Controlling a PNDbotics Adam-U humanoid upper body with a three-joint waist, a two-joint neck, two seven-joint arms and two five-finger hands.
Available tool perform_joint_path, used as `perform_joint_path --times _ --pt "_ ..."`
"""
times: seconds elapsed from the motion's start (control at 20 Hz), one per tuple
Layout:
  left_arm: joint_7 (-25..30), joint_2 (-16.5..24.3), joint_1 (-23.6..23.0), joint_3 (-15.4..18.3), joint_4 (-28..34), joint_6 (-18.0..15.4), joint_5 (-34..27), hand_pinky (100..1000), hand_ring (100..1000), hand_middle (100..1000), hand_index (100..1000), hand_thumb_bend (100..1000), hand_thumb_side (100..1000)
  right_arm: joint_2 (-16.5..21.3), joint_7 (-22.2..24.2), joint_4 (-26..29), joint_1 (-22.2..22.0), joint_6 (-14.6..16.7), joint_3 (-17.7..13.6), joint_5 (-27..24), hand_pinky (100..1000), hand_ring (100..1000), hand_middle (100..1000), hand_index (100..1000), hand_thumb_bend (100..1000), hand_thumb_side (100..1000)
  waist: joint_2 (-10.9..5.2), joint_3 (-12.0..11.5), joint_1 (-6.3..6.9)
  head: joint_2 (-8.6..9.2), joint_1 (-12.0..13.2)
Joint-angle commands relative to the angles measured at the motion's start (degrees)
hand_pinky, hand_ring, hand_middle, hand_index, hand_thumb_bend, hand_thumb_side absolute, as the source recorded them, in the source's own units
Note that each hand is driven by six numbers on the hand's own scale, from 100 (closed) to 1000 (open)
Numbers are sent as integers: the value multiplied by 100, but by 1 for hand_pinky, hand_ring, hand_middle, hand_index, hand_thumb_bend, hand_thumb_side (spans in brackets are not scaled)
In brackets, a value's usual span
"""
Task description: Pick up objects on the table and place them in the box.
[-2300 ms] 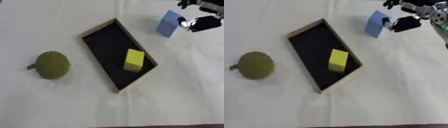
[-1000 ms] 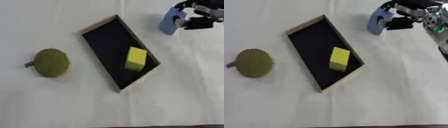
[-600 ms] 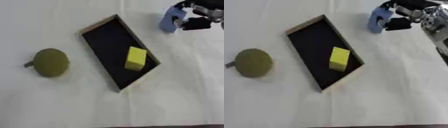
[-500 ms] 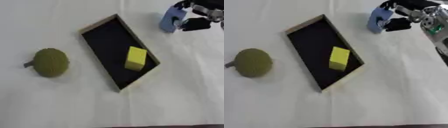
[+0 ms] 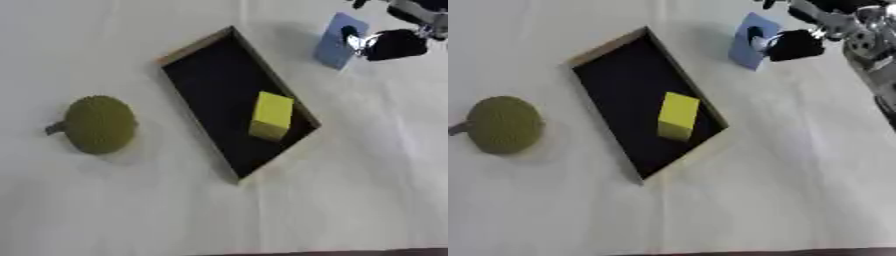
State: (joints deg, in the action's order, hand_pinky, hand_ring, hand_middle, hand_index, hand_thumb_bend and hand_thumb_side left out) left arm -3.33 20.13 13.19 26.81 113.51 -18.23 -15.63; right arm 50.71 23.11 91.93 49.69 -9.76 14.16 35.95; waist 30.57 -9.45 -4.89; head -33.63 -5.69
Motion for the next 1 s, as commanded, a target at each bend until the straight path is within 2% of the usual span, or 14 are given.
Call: perform_joint_path --times 0.05,0.2,0.35,0.7,1.0 --pt "24 95 18 52 108 5 -48 876 739 618 825 100 600 274 -16 268 25 -141 -126 5 924 939 817 936 153 573 -180 11 42 79 -22" --pt "32 94 17 46 108 15 -53 876 739 619 826 100 599 252 59 211 21 -188 -132 47 928 942 821 940 185 534 -197 13 48 86 -30" --pt "41 89 14 43 108 26 -61 877 740 619 827 100 599 210 154 97 51 -149 -118 84 944 959 843 949 260 476 -204 4 55 99 -40" --pt "79 69 12 43 108 64 -110 878 741 619 827 100 596 62 407 -263 205 103 -62 242 954 968 862 954 331 444 -188 -7 66 119 -64" --pt "107 49 5 50 108 85 -134 879 742 620 827 100 595 -104 441 -636 378 154 -74 333 953 967 862 953 293 487 -170 -20 58 129 -78"
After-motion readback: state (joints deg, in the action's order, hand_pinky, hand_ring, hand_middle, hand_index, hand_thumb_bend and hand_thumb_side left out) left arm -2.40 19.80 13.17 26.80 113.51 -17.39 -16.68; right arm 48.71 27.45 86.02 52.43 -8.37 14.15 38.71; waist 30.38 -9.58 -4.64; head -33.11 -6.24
